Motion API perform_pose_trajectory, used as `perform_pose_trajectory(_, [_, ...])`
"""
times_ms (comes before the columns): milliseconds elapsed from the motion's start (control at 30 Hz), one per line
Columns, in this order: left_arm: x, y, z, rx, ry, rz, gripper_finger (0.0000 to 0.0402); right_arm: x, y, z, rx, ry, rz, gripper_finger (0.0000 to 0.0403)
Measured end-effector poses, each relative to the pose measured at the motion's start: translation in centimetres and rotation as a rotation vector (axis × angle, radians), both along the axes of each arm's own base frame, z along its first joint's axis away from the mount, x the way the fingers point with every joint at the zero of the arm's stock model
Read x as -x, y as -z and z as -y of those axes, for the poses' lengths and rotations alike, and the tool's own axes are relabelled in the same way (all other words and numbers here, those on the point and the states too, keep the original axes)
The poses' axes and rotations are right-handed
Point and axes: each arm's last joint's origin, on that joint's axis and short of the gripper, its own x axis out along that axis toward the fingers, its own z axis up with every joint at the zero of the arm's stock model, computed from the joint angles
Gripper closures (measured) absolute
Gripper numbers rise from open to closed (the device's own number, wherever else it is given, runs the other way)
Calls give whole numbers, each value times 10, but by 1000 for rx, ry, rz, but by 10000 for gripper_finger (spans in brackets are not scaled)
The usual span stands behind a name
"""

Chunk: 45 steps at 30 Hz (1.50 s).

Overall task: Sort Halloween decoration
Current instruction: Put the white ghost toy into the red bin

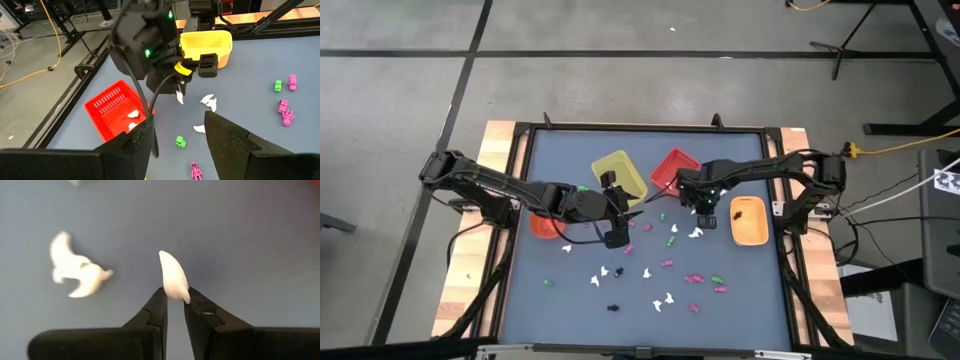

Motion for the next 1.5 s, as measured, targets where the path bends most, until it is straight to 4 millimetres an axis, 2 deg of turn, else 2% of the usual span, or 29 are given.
perform_pose_trajectory(267, [0,0,0,0,0,0,241,-14,-39,5,53,-100,-2,355])
perform_pose_trajectory(433, [0,0,0,0,0,0,241,-26,-59,13,253,-129,47,355])
perform_pose_trajectory(567, [0,0,0,0,0,0,241,-37,-64,19,399,-133,124,355])
perform_pose_trajectory(833, [0,0,2,0,8,0,241,-40,-65,20,433,-175,154,355])
perform_pose_trajectory(1133, [1,0,5,1,16,0,241,-30,-61,15,291,-68,79,348])
perform_pose_trajectory(1233, [1,0,5,1,15,0,241,-23,-60,12,234,-26,13,323])
perform_pose_trajectory(1333, [1,0,5,1,15,0,241,-19,-57,10,169,12,-8,281])
perform_pose_trajectory(1500, [1,0,5,1,15,0,241,-15,-31,8,124,59,26,221])
